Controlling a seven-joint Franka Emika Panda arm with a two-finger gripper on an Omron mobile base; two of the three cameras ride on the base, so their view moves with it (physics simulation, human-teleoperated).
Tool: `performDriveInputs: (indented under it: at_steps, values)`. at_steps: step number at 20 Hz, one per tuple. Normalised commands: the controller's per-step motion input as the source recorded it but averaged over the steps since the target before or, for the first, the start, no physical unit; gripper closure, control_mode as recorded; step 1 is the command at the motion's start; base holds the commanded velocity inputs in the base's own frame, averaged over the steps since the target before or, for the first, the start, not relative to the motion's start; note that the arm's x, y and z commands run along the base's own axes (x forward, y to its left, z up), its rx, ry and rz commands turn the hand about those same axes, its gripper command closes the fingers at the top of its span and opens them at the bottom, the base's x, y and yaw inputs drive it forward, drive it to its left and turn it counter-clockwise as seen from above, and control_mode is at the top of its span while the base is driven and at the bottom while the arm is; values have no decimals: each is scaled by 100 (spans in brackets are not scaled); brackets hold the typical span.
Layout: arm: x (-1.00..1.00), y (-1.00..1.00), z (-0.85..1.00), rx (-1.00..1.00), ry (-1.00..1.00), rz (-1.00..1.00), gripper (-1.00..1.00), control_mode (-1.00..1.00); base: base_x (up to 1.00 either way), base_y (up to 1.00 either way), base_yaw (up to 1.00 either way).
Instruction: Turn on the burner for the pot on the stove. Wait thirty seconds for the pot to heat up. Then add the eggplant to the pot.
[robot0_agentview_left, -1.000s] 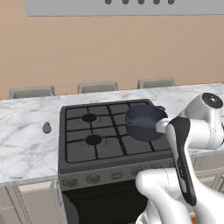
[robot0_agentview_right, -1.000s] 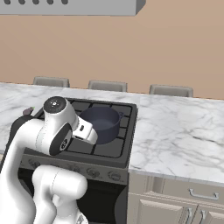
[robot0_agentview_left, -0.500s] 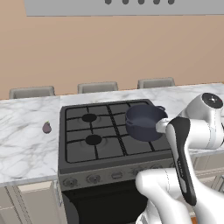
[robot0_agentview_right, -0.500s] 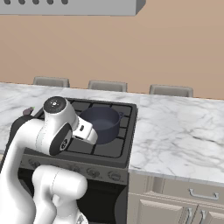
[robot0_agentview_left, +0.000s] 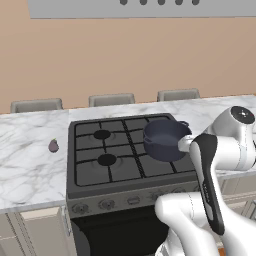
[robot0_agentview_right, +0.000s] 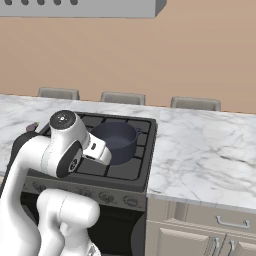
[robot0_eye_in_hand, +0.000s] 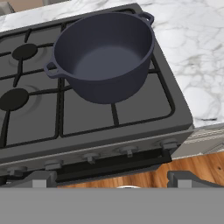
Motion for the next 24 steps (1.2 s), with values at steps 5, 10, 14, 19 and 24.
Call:
performDriveInputs:
  at_steps: [5, 10, 14, 19, 24]
  values:
    - [0, 0, 0, 0, 0, 0, -100, -100, 0, 0, 0]
    - [0, 0, 0, 0, 0, 0, -100, -100, 0, 0, 0]
    - [0, 0, 0, 0, 0, 0, -100, -100, 0, 0, 0]
    - [0, 0, 0, 0, 0, 0, -100, -100, 0, 0, 0]
    - [0, 0, 0, 0, 0, 0, -100, -100, 0, 0, 0]
